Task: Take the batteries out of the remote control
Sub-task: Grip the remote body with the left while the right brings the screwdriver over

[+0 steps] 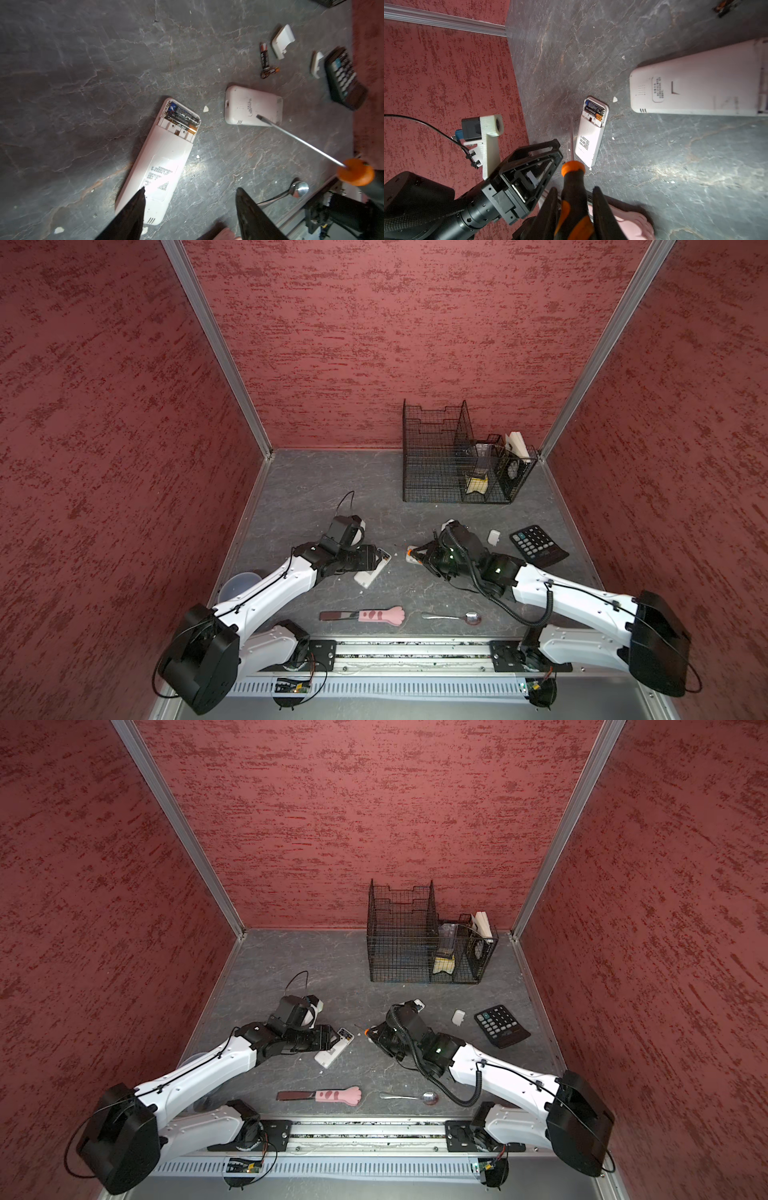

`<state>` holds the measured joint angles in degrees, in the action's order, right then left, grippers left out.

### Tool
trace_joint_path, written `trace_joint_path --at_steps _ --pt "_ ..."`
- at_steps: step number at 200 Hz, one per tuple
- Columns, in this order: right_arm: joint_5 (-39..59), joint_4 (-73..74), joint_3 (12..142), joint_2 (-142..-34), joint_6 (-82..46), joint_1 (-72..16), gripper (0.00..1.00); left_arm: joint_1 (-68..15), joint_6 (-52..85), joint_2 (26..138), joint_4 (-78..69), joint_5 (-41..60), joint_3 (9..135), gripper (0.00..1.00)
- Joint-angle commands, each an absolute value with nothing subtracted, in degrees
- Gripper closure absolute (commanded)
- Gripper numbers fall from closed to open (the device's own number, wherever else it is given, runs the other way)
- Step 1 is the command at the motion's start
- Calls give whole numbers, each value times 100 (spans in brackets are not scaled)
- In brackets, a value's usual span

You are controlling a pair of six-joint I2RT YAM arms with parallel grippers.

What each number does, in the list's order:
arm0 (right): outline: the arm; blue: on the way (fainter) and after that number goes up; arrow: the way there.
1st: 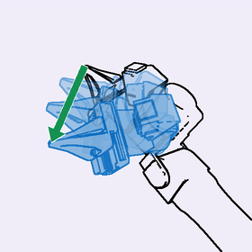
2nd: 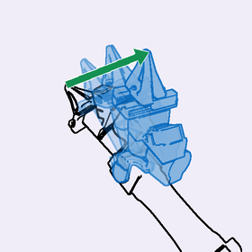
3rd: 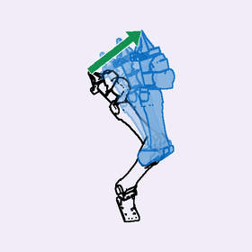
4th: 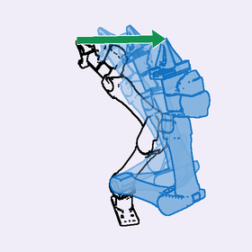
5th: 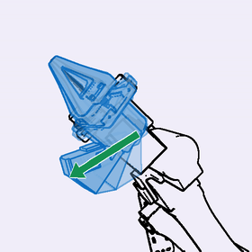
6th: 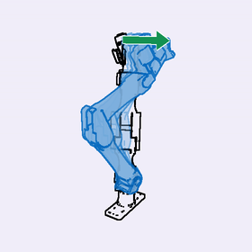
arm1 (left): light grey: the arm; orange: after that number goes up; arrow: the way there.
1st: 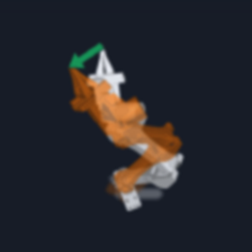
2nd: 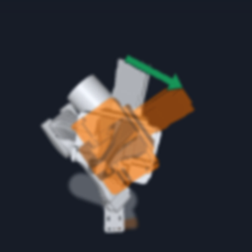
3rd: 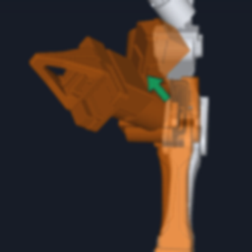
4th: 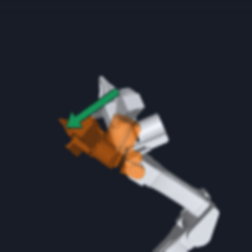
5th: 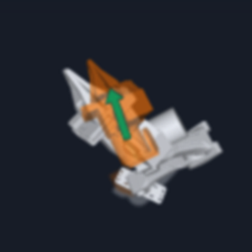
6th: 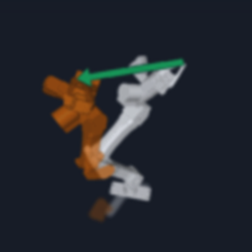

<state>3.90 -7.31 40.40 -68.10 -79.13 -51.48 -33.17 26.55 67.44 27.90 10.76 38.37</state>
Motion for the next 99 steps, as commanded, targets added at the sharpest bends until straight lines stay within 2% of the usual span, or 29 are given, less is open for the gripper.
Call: trace_joint_path --at_steps 1,23,99 --pt "402 -670 4091 -6836 -8318 -5131 100 -3600 2268 6959 3082 499 4047 27" --pt "413 -630 4087 -6838 -8274 -5133 100 -3826 2281 7193 3213 177 4132 20" --pt "334 -469 3878 -6732 -8322 -5156 100 -4099 2279 7959 3423 -502 4277 21"
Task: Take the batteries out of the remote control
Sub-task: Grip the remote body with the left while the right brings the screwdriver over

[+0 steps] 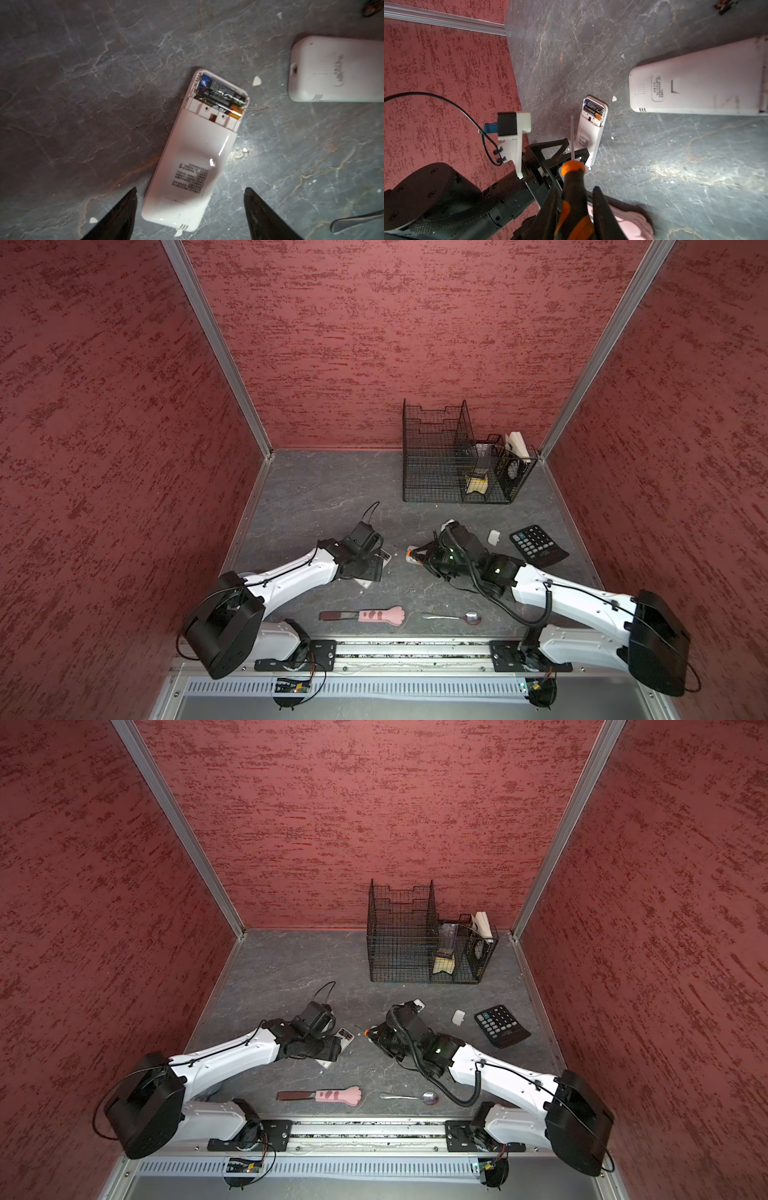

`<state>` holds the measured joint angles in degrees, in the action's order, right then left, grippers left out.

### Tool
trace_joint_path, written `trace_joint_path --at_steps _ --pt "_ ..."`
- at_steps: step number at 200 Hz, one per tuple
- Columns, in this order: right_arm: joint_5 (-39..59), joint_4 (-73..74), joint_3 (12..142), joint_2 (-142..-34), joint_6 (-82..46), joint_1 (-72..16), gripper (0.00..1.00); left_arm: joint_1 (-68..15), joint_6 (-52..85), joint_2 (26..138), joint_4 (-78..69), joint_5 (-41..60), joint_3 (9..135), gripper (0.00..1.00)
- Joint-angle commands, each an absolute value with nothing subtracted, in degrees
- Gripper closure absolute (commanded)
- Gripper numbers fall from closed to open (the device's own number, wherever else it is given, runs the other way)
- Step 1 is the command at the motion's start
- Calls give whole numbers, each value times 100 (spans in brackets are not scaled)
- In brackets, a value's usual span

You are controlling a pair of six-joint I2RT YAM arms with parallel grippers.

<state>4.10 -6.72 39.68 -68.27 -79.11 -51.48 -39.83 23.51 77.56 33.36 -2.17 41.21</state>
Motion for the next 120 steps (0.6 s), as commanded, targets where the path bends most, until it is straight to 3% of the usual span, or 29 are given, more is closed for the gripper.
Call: trace_joint_path --at_steps 1,86,120 --pt "334 -463 3877 -6732 -8322 -5162 100 -4106 2278 7979 3421 -501 4283 21" --pt "287 -243 3736 -6779 -8402 -5203 100 -4393 2333 8469 3374 -527 4316 30" --pt "187 -307 3718 -6732 -8454 -5199 100 -4564 2329 8583 3293 -556 4306 43"
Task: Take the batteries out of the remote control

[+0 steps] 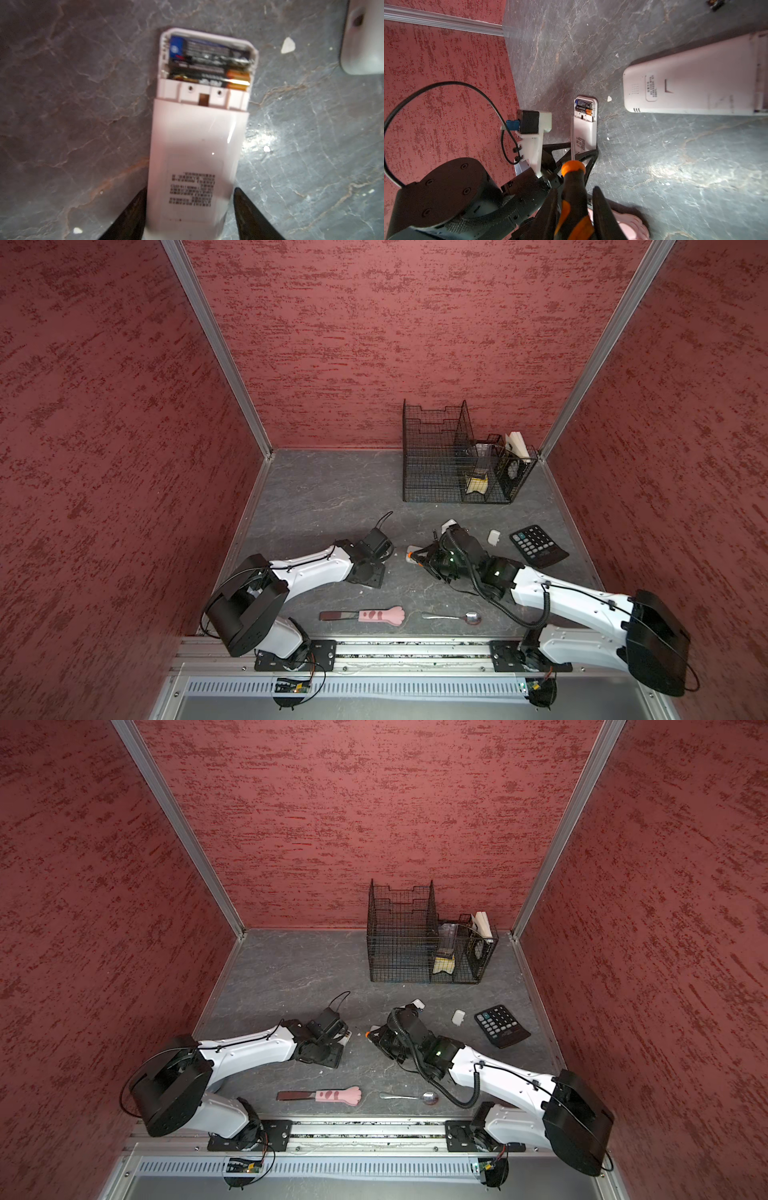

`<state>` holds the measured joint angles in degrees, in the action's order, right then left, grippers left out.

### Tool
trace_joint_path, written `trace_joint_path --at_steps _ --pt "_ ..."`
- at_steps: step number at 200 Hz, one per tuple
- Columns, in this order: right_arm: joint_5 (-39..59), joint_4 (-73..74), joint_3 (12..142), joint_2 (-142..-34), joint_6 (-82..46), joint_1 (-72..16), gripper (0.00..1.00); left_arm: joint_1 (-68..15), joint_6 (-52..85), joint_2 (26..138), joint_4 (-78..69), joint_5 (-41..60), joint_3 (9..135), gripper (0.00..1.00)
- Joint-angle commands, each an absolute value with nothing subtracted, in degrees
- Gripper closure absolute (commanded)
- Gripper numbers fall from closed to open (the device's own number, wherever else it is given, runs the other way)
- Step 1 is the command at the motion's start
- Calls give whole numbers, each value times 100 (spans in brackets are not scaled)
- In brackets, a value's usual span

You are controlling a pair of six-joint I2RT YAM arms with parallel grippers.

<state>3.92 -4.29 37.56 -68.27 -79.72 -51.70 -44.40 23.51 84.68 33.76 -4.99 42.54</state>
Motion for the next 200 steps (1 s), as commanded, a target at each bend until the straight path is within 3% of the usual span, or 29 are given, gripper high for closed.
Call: trace_joint_path --at_steps 1,65,200 --pt "186 -312 3718 -6732 -8455 -5201 100 -4567 2329 8585 3290 -555 4306 44" --pt "128 -506 3806 -6820 -8617 -5204 100 -4942 1943 8588 2914 -390 4382 54" --pt "-87 -250 3252 -6897 -9370 -5205 100 -5062 1907 8687 2700 -202 4274 54"
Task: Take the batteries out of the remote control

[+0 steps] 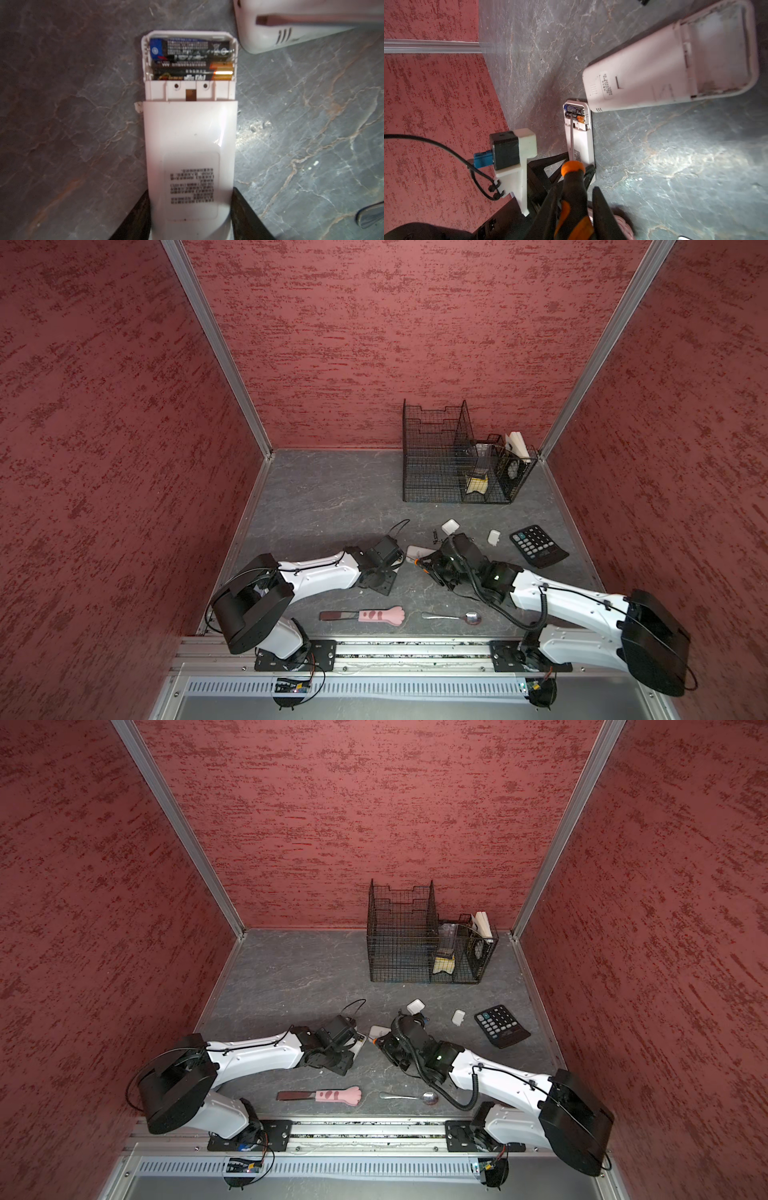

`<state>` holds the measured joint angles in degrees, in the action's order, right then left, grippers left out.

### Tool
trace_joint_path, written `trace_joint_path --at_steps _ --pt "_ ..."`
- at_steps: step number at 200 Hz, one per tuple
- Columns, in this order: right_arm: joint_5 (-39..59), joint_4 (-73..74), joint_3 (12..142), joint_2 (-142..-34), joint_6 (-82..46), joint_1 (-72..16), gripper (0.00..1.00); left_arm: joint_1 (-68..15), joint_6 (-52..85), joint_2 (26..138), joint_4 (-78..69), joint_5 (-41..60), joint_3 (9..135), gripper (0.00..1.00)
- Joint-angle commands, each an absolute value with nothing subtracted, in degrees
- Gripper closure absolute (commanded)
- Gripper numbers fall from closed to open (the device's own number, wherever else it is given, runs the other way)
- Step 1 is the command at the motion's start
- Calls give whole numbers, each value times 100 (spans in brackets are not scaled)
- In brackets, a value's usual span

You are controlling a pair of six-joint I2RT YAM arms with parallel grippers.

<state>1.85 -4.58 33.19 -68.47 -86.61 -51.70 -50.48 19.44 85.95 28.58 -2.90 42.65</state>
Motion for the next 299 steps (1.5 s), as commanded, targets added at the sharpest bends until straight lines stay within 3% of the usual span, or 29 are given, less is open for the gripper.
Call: trace_joint_path --at_steps 1,299 --pt "-92 -253 3248 -6898 -9369 -5204 100 -5067 1912 8685 2704 -202 4268 54" --pt "-165 53 3057 -7023 -9506 -5449 100 -5134 2067 8740 2684 -325 4232 55"
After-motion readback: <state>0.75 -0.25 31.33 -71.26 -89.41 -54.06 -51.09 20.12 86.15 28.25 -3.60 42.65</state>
